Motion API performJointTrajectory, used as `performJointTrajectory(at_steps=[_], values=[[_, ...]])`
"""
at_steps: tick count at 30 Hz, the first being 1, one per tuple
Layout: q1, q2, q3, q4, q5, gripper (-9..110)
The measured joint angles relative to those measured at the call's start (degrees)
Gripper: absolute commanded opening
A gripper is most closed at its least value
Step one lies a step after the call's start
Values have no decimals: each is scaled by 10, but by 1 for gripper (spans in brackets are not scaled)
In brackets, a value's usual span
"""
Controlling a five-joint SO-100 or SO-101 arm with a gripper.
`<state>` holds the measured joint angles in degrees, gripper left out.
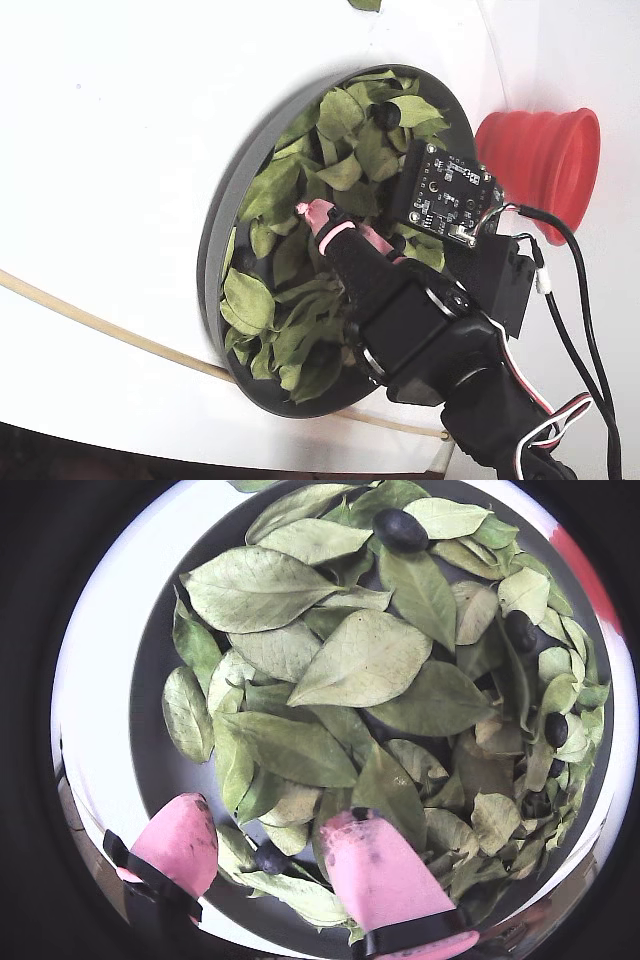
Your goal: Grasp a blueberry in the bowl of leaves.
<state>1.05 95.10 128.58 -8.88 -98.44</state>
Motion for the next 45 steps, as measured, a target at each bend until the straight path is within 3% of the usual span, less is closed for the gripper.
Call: performJointTrajectory(at_steps=[17,45], values=[[0,64,40,62,13,19],[5,47,62,27,51,19]])
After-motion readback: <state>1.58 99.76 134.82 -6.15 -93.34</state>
